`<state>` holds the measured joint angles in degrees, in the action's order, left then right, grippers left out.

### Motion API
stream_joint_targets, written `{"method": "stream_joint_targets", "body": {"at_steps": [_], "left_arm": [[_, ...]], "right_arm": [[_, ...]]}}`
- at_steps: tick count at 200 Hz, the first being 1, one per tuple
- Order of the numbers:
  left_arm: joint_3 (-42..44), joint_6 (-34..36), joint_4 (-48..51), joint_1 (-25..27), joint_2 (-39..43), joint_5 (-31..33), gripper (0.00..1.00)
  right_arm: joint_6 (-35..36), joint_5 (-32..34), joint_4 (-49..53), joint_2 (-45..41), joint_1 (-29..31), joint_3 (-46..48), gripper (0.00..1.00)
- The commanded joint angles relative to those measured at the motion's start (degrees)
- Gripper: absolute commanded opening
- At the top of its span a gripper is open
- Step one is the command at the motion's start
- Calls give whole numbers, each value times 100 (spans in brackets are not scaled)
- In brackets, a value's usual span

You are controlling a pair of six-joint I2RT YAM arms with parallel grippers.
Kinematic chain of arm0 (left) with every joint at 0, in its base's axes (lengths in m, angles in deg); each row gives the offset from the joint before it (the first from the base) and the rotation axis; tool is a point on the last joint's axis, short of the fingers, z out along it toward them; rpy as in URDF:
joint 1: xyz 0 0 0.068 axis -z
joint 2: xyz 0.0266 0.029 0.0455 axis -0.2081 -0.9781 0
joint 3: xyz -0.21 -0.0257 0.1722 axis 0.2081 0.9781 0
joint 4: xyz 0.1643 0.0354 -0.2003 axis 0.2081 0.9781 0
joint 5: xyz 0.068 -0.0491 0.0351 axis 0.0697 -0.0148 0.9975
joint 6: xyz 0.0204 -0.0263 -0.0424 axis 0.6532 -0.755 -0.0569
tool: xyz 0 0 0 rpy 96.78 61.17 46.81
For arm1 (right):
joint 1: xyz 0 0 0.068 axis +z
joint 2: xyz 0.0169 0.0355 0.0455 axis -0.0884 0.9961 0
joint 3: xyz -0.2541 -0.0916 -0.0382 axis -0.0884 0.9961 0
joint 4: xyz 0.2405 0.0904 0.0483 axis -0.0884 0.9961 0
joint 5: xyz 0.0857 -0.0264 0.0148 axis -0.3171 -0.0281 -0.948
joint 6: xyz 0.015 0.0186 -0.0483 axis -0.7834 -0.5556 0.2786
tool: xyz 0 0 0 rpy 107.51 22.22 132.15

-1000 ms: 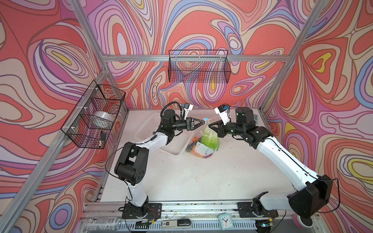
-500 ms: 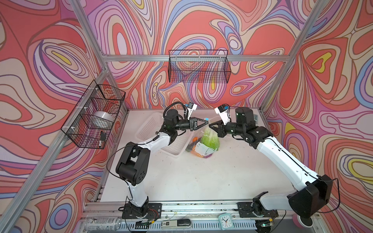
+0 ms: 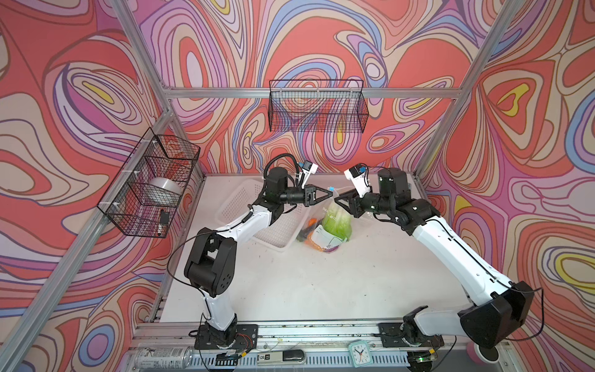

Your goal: Place the food in the zip-top bag and seal the zipper

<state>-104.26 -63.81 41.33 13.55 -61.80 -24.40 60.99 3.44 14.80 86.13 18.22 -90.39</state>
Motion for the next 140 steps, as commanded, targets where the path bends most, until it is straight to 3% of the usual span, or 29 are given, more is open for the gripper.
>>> {"method": "stream_joint_targets", "body": {"at_steps": [1, 30, 85, 140], "left_arm": [[-578, 1624, 1921, 6, 386, 150, 0], [-819, 2207, 2793, 19, 467, 353, 0], [-814, 2261, 2900, 35, 476, 367, 0], [-730, 2199, 2868, 37, 531, 474, 0]], "right_arm": [[507, -164, 340, -42, -43, -514, 40], [841, -337, 742, 313, -122, -1031, 44], [1224, -1287, 955, 1001, -260, -1640, 49], [1354, -1378, 641, 1327, -255, -1494, 45]]}}
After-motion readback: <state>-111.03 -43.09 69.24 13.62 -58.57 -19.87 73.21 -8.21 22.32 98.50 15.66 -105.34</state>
